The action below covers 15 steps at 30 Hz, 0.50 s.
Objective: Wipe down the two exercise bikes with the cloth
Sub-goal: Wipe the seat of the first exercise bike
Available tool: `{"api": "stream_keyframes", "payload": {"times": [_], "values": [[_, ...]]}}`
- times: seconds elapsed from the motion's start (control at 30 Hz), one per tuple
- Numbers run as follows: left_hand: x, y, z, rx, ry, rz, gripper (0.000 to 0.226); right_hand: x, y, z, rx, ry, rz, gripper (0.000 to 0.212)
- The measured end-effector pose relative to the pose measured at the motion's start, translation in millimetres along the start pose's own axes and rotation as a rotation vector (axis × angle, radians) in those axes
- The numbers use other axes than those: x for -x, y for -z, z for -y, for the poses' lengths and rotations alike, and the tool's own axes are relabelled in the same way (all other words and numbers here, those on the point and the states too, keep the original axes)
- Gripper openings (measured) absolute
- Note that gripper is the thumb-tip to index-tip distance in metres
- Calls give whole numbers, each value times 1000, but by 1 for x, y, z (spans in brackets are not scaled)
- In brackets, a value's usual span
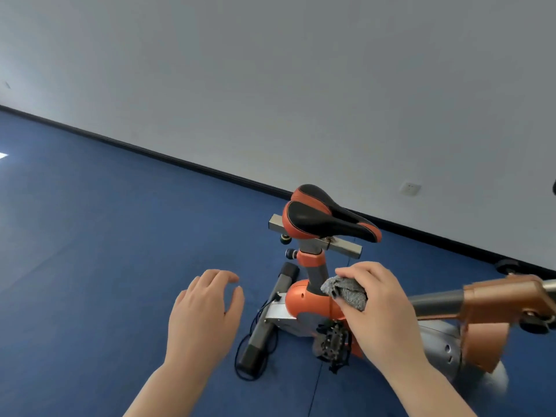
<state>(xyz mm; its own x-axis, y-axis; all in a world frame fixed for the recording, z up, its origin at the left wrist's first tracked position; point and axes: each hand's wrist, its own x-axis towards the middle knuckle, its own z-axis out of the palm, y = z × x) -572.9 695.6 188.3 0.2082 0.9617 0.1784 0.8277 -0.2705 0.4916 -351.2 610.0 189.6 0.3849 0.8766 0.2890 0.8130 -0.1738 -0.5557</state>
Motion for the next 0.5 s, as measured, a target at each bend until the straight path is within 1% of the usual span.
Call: {"api": "stream_keyframes", "payload": {"times": [0.1, 0.23, 0.37, 0.5], "values": [[-30, 14, 32, 4, 8, 29, 18, -15, -22, 24, 43, -27, -1, 38], [-68, 18, 50, 49, -18, 64, 18, -36, -39, 43, 90, -57, 17, 37], [-119, 5, 53, 67, -80, 122, 20, -77, -62, 51, 46, -113, -31, 32], [-172, -5, 57, 40, -132, 136, 22, -124, -94, 57, -26, -112, -52, 29]]}}
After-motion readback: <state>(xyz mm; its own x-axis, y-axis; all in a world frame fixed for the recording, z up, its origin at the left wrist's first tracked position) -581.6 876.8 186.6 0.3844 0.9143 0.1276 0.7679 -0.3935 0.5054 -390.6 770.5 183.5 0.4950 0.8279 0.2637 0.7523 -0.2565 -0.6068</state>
